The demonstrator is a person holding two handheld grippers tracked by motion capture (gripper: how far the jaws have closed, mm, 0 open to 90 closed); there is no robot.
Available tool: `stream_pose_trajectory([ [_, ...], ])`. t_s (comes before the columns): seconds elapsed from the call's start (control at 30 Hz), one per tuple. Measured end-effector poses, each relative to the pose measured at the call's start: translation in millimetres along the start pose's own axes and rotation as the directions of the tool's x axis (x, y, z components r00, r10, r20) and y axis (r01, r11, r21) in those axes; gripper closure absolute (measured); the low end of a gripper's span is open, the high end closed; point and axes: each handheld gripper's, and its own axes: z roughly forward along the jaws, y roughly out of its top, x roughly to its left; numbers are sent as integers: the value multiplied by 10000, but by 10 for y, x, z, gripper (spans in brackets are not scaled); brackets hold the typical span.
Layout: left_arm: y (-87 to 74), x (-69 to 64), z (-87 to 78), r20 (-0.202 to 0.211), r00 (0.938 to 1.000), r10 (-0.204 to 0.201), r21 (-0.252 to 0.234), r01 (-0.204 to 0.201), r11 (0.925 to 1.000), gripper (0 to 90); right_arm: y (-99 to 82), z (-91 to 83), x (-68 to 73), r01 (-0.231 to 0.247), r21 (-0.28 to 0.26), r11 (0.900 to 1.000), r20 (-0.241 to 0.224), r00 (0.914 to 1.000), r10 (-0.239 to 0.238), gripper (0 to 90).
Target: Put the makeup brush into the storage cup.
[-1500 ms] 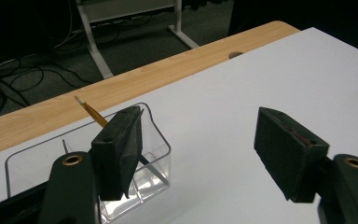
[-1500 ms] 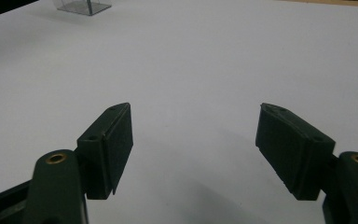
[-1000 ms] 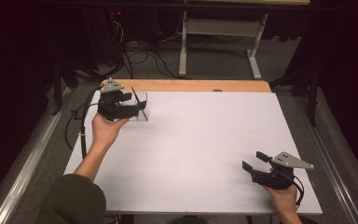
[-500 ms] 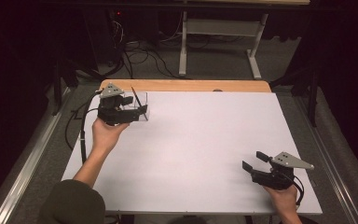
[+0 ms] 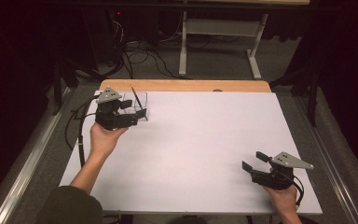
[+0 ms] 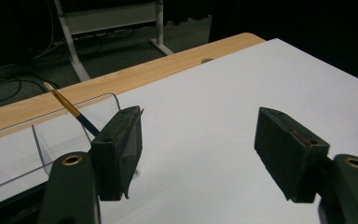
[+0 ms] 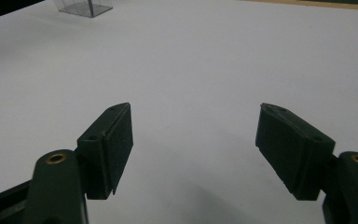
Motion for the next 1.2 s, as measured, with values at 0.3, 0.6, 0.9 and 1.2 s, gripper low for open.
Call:
stream_pose_trajectory([
  [0.3,-16,-64,-53,107,9999,90,-61,-89,9999,324,2,1,0,31,-9,10000,-4,10000,-31,293],
  [0.6,-69,-92,-91,259,9997,-50,-126,54,9999,324,1,1,0,4,-1,10000,0,10000,-4,293],
  [0.9,-129,-130,-144,358,9993,-143,-150,148,9998,325,0,0,-1,8,-6,10000,-4,10000,-8,293],
  [1.2,-192,-183,-179,341,9994,-35,-101,39,9999,325,-1,0,1,-5,14,10000,5,10000,5,293],
])
